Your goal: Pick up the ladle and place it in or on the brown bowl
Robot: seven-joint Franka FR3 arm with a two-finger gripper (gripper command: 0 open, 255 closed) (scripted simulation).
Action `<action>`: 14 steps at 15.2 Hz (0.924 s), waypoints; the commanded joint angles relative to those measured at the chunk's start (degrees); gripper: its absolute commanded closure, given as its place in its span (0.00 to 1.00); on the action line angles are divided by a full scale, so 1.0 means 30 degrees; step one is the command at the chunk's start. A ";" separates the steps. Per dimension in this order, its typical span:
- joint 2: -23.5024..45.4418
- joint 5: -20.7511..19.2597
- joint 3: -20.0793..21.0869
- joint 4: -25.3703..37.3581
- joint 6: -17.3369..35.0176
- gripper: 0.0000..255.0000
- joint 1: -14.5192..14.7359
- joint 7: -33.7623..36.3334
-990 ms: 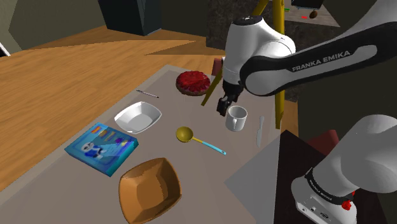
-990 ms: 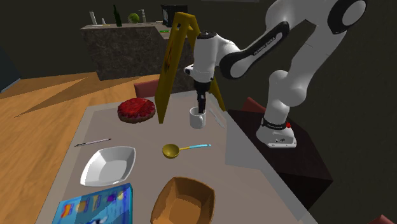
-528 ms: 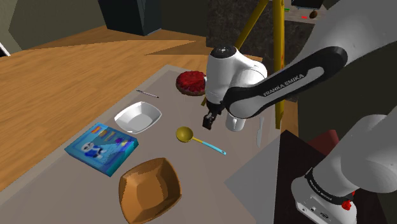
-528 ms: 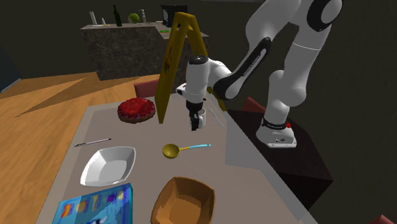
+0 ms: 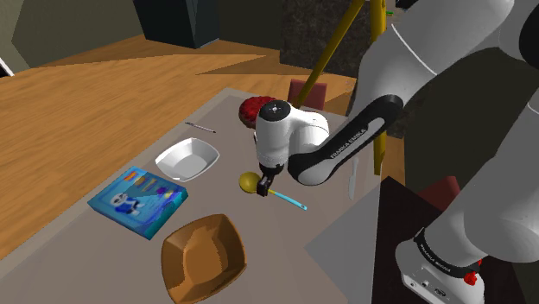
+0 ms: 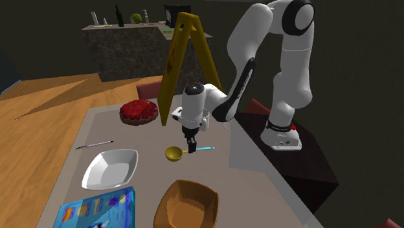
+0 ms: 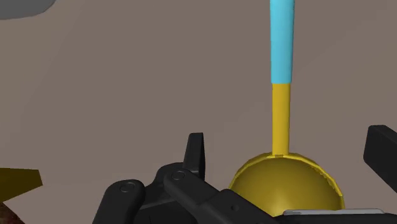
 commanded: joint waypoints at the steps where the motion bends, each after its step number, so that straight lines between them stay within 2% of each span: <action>1: 0.1361 -0.1216 -0.0265 0.0804 0.0406 0.00 0.0379 0.0747; 8: 0.3225 -0.3061 -0.1325 0.1294 0.1606 0.00 0.0900 0.2070; 14: 0.3380 -0.3202 -0.1425 0.1344 0.1702 0.00 0.0956 0.2173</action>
